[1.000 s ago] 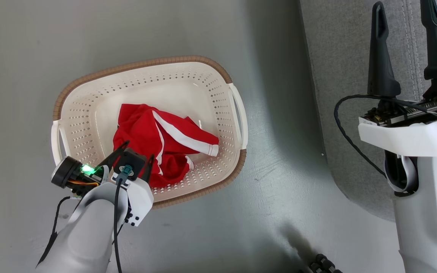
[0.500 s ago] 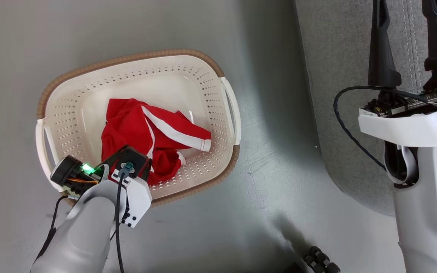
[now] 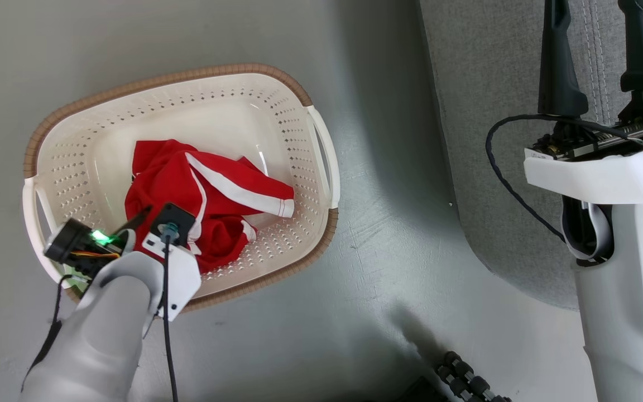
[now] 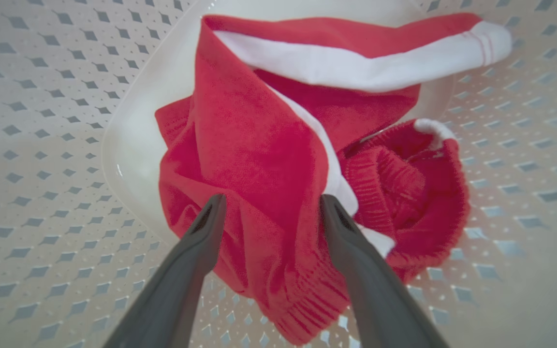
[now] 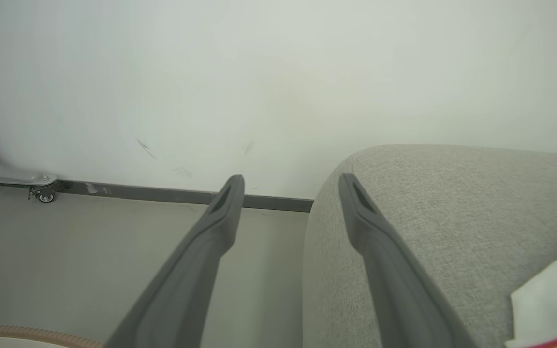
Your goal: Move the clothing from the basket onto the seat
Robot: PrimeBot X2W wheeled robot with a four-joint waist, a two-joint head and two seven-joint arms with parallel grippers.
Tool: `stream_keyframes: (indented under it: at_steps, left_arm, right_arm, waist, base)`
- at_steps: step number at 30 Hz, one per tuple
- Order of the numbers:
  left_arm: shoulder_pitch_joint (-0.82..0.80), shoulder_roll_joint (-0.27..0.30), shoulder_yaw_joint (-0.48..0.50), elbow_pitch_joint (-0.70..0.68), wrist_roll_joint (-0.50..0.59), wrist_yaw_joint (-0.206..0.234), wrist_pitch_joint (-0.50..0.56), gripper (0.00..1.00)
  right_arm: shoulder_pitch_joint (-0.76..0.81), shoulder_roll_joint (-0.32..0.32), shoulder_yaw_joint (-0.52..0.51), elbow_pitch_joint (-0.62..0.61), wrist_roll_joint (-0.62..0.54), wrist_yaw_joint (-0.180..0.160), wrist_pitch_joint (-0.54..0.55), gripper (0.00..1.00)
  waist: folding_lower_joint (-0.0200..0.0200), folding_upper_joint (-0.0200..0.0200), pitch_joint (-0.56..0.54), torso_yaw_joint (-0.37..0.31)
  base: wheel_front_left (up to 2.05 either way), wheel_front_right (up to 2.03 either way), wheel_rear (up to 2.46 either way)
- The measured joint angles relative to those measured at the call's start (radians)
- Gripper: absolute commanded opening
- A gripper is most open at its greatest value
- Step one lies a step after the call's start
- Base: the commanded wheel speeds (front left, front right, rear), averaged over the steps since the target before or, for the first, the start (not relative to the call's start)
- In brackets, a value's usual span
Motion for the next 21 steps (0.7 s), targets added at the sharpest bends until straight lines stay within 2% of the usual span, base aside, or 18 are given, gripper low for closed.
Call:
stream_keyframes:
  at_steps: [3, 6, 7, 8, 10, 11, 21]
  left_arm:
    - [-0.012, 0.007, 0.002, 0.010, 0.000, 0.022, 0.012, 1.00]
    - [-0.018, 0.001, 0.002, 0.016, 0.000, 0.026, 0.020, 1.00]
    - [-0.018, -0.002, 0.003, 0.019, -0.001, 0.026, 0.023, 0.83]
    - [-0.018, -0.004, 0.003, 0.024, -0.001, 0.026, 0.031, 0.59]
    - [-0.018, -0.007, 0.003, 0.033, -0.001, 0.026, 0.034, 0.25]
    - [-0.018, -0.010, 0.003, 0.036, -0.001, 0.026, 0.038, 0.00]
    - [-0.019, -0.023, 0.002, 0.040, -0.003, 0.025, 0.021, 0.00]
  right_arm:
    - [-0.002, 0.000, 0.003, 0.002, 0.006, 0.000, 0.000, 1.00]
    - [-0.002, 0.000, 0.006, 0.004, 0.006, 0.000, -0.001, 1.00]
    - [-0.002, 0.000, 0.007, 0.004, 0.006, 0.000, -0.001, 1.00]
    - [-0.003, 0.000, 0.008, 0.005, 0.009, 0.000, -0.001, 1.00]
    - [-0.003, 0.000, 0.010, 0.006, 0.016, 0.000, -0.001, 1.00]
    - [-0.003, 0.000, 0.010, 0.007, 0.016, 0.000, -0.002, 1.00]
    - [-0.005, 0.000, 0.002, 0.020, 0.016, 0.000, -0.002, 1.00]
  waist:
    - [0.0000, 0.0000, 0.006, -0.006]
    - [0.0000, 0.0000, 0.012, -0.010]
    - [-0.0001, 0.0000, 0.013, -0.012]
    - [0.0000, 0.0000, 0.015, -0.013]
    - [0.0000, 0.0000, 0.017, -0.016]
    - [0.0000, 0.0000, 0.018, -0.017]
    - [0.0000, 0.0000, 0.011, -0.018]
  base:
    - [0.00, 0.00, 0.00]
    - [0.00, 0.00, 0.00]
    - [0.00, 0.00, 0.00]
    - [0.00, 0.00, 0.00]
    - [0.00, 0.00, 0.00]
    - [0.00, 0.00, 0.00]
    - [0.00, 0.00, 0.00]
